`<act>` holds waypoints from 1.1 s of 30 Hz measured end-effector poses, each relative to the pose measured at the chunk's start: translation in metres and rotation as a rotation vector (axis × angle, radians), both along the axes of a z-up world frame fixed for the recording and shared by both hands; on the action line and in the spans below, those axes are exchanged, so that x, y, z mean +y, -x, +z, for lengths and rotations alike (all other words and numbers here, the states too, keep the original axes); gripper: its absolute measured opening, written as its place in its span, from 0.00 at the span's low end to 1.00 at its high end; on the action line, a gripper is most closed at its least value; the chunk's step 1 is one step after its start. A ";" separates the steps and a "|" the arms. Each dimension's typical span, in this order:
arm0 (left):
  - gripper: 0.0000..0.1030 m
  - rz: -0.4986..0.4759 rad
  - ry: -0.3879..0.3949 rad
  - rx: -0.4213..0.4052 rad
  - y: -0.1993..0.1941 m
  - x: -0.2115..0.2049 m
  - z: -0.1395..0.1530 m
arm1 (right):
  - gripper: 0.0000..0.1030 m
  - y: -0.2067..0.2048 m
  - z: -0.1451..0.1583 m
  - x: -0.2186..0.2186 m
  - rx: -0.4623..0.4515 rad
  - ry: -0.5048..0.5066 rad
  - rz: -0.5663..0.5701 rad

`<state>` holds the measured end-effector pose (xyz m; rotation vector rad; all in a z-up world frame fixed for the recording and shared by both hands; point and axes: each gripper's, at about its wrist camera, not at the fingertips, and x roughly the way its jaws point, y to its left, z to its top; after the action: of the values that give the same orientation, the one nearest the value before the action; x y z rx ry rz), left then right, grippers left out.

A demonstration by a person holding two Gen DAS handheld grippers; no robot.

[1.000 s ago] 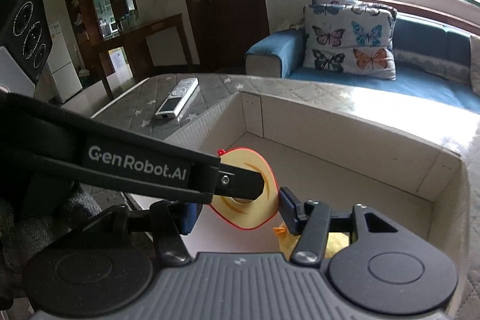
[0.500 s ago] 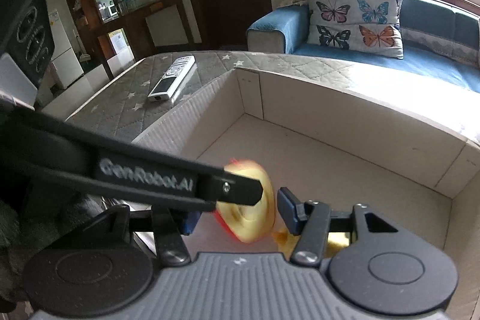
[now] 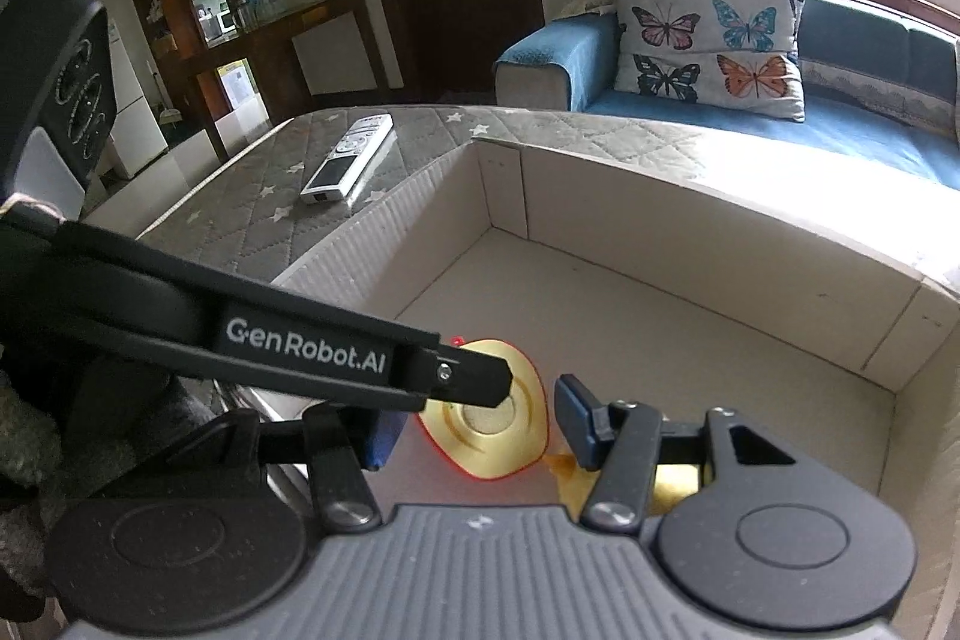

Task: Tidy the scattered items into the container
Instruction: 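Carry the half-apple over the box and release it inside, then withdraw the right tool from the box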

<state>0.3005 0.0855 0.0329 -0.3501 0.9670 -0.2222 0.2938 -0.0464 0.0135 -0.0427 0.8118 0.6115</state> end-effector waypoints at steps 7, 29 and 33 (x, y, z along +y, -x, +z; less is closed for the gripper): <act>0.36 0.014 -0.002 -0.025 0.008 0.002 0.007 | 0.54 0.010 0.007 -0.005 -0.014 -0.016 -0.005; 0.37 -0.002 -0.058 -0.174 0.077 -0.014 0.049 | 0.61 0.082 0.044 -0.036 -0.173 -0.035 -0.052; 0.37 -0.006 -0.067 -0.194 0.092 -0.016 0.051 | 0.66 0.093 0.046 -0.041 -0.188 -0.037 -0.057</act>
<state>0.2084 0.0695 0.0836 -0.2593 0.7820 -0.2243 0.2006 -0.0870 0.0595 -0.0421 0.6176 0.5593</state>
